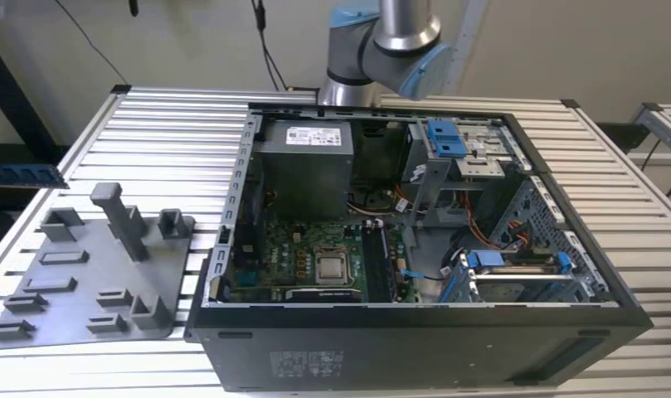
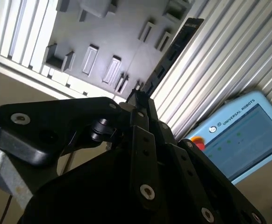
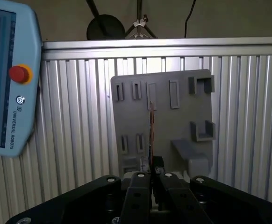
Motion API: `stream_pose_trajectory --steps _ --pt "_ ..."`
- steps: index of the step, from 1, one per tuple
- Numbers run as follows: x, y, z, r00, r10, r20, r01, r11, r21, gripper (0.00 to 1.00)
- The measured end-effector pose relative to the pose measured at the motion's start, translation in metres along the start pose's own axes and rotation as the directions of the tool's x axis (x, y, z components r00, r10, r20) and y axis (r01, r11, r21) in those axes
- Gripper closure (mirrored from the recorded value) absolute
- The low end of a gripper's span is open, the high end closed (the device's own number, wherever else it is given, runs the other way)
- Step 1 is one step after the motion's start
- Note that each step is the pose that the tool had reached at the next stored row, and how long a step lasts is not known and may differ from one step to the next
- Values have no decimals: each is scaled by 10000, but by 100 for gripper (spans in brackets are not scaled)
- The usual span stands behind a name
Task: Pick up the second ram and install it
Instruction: 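Pick up the second ram and move it above second insertion slot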
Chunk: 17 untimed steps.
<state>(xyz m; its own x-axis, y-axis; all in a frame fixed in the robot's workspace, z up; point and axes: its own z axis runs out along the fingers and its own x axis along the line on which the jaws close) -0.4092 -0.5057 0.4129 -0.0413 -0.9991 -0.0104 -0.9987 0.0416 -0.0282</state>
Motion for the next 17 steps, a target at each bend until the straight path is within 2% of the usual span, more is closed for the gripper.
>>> stream_pose_trajectory --steps 10,17 --pt "-13 -315 9 10000 0 -1 0 10000 -25 86" --pt "-23 -567 17 10000 0 -1 0 10000 -38 86"
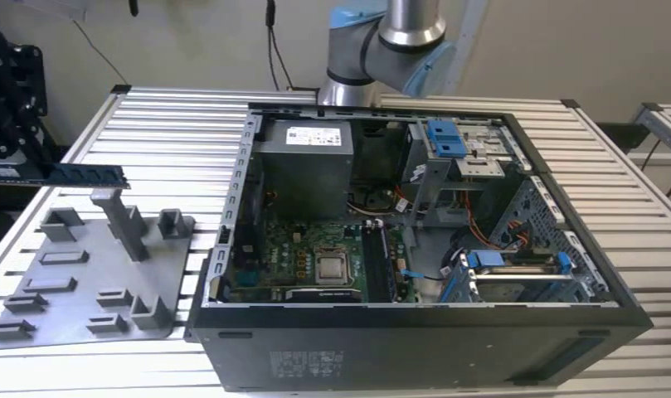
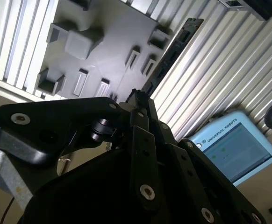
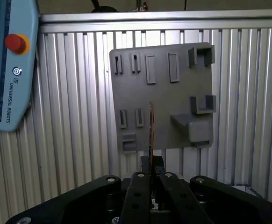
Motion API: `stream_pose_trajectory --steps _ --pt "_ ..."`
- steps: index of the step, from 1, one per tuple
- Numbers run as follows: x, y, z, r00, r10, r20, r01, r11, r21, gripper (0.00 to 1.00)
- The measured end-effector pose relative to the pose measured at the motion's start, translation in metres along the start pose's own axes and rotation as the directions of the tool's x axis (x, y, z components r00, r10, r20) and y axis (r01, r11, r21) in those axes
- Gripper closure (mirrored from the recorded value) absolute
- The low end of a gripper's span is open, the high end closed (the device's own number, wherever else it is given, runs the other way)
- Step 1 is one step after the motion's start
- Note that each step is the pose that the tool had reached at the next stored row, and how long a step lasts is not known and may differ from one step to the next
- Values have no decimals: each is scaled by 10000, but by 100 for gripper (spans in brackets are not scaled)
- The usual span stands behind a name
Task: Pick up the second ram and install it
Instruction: 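Pick up the second ram and move it above second insertion slot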
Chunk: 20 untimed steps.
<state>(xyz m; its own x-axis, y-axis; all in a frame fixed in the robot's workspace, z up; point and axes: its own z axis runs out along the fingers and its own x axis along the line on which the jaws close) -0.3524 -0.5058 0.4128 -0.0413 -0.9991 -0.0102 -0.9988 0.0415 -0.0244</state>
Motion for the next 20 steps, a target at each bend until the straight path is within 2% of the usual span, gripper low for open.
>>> stream_pose_trajectory --steps 20 --pt "-28 -676 16 10000 1 -1 -1 10000 -24 86"
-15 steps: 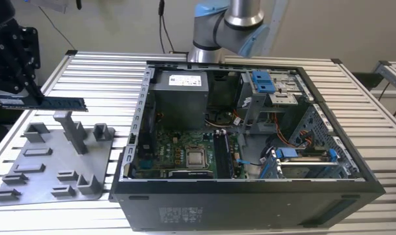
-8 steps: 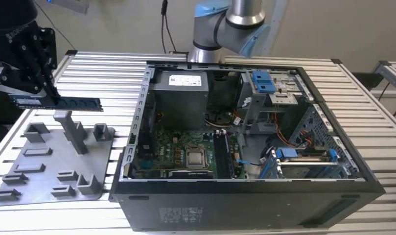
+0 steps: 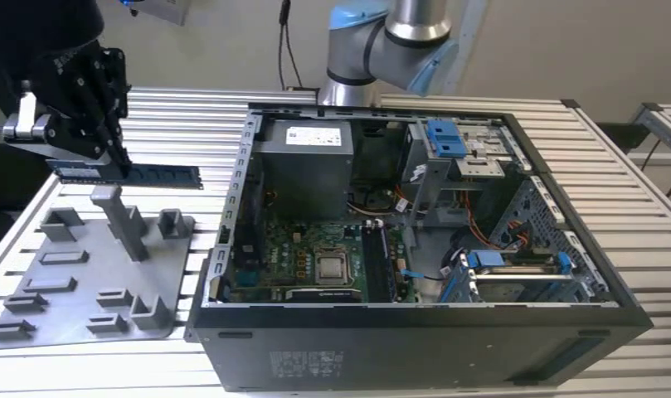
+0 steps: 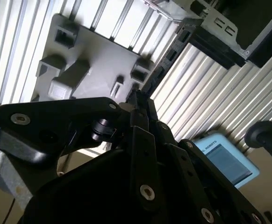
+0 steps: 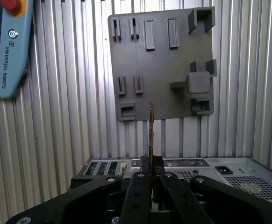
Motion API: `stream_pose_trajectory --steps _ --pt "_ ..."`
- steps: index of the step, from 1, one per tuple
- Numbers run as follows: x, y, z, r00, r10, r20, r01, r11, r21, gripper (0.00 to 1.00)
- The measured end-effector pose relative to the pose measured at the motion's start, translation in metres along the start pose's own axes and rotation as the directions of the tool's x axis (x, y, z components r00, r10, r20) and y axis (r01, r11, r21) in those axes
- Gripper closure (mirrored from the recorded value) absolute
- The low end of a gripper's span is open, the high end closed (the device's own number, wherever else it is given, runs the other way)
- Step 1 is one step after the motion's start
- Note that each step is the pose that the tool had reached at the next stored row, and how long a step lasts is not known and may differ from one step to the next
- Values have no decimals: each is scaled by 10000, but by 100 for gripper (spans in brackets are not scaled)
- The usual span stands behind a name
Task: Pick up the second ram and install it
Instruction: 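Pick up the second ram and move it above second insertion slot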
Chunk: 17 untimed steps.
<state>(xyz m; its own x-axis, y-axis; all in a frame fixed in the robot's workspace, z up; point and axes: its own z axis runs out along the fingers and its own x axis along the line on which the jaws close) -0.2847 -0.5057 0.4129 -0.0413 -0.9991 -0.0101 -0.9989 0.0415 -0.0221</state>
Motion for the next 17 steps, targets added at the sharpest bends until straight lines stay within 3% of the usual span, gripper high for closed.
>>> stream_pose_trajectory --steps 17 --pt "-26 -615 14 10000 0 0 0 10000 -19 86"
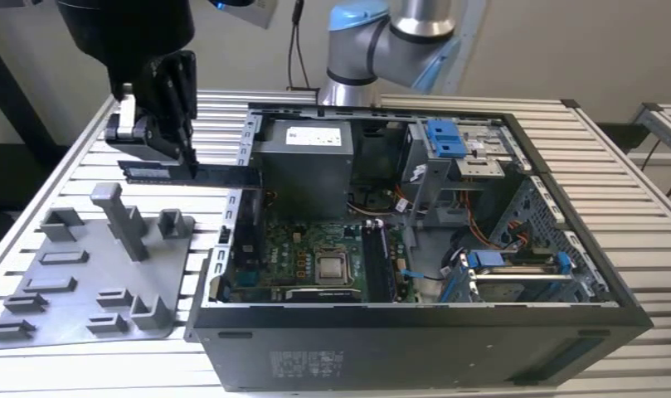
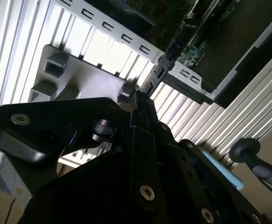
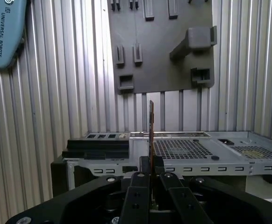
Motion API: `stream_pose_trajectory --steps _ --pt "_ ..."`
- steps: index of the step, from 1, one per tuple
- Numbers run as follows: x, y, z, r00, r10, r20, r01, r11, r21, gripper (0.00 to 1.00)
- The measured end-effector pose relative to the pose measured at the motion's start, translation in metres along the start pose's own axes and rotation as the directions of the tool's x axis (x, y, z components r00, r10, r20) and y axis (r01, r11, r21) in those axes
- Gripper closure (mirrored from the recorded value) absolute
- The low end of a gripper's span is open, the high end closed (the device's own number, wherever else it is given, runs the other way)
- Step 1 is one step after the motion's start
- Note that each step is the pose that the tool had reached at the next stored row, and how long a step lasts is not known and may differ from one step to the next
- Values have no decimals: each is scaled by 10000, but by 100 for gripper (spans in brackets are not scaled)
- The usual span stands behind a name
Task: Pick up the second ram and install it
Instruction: 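Pick up the second ram and move it above second insertion slot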
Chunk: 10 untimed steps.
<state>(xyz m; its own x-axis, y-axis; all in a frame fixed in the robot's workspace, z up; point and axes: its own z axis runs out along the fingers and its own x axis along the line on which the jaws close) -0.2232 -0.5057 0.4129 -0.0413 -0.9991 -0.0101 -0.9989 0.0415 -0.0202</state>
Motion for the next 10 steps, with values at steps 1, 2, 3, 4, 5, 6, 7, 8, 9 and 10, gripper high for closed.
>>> stream_pose_trajectory --steps 1,2,3,4,5,6,7,8,9,10 --pt "-1 -36 1 10000 0 0 0 10000 -1 86" --pt "-3 -73 1 10000 -1 0 1 10000 -2 86" --pt "-4 -112 2 10000 -1 -2 1 10000 -3 86" --pt "-6 -152 3 10000 0 -1 0 10000 -4 86" --pt "-8 -189 4 10000 0 0 0 10000 -5 86" --pt "-9 -227 4 10000 0 -1 0 10000 -7 86" --pt "-11 -267 5 10000 0 -1 0 10000 -8 86" --pt "-13 -309 6 10000 -1 -1 1 10000 -9 86" --pt "-14 -345 7 10000 -1 -1 1 10000 -10 86" --pt "-16 -378 8 10000 0 -1 0 10000 -11 86"
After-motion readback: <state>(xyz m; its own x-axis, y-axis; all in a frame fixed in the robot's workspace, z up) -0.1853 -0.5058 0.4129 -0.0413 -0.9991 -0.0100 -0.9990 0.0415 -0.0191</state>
